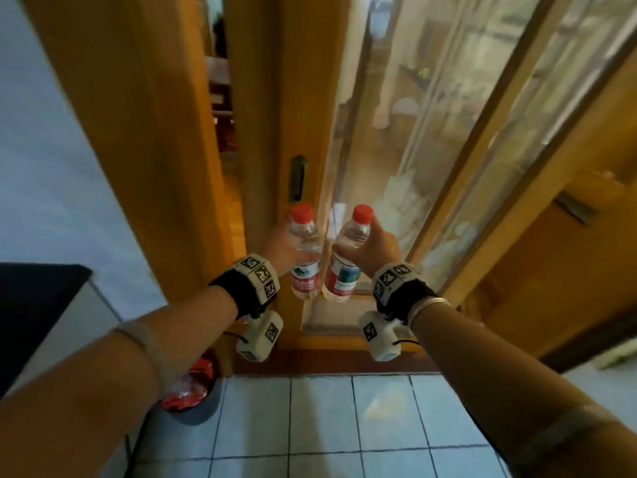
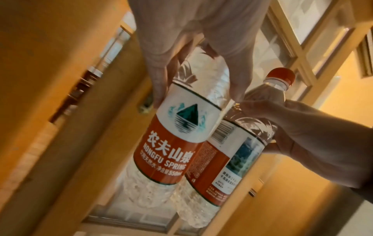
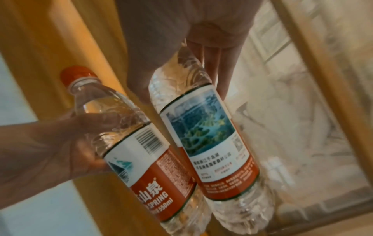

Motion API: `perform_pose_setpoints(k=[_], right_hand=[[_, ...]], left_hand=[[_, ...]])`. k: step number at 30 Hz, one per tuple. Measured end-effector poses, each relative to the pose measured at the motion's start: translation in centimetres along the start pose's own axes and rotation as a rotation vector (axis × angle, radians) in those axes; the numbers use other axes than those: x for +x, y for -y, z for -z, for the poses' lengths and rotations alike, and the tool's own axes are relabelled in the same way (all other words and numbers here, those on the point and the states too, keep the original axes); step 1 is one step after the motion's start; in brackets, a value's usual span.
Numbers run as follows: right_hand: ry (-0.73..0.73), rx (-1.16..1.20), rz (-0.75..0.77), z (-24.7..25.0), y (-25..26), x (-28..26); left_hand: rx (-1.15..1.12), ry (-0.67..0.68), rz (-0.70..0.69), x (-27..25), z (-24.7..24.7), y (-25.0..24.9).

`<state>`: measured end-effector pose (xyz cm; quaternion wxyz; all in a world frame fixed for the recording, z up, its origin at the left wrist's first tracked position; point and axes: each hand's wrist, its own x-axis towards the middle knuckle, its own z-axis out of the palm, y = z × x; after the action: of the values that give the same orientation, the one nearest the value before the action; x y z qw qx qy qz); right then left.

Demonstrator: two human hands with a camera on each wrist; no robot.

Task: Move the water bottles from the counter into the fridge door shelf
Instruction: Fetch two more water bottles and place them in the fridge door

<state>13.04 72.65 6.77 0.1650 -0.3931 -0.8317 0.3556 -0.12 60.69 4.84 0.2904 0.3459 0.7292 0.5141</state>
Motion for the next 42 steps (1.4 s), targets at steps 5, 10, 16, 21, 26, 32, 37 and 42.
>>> perform_pose_setpoints(k=[5, 10, 16, 21, 26, 32, 37, 42], right_hand=[[-0.124, 0.01, -0.111, 8.0, -8.0, 1.1], [-0.234, -0.01, -0.228, 16.1, -15.6, 1.1], [-0.422, -0.019, -0.393, 24.9, -22.9, -0.8], [-0.597, -0.019, -0.499, 30.1, -28.1, -3.1], [-0.763, 0.098, -0.628, 34.5, -32.3, -5.3], [-0.941, 0.016, -0.848, 39.0, -34.7, -8.6], [-1.04, -0.101, -1.003, 42.2, -36.4, -12.2], [-1.171, -0.108, -1.114, 45.7, -37.9, -16.3]], left_hand=[[0.003, 0.129, -0.036, 4.9, -10.0, -3.3], [0.053, 0.257, -0.099, 8.1, -20.1, -7.3], [0.026, 0.479, -0.195, 10.8, -31.0, -11.9], [0.09, 0.619, -0.286, 12.9, -40.3, -14.6], [0.13, 0.819, -0.411, 13.8, -48.8, -18.4], [0.087, 0.992, -0.491, 13.7, -57.4, -22.6], [0.051, 1.173, -0.527, 11.7, -63.5, -25.2], [0.013, 1.31, -0.557, 7.9, -69.9, -27.3]])
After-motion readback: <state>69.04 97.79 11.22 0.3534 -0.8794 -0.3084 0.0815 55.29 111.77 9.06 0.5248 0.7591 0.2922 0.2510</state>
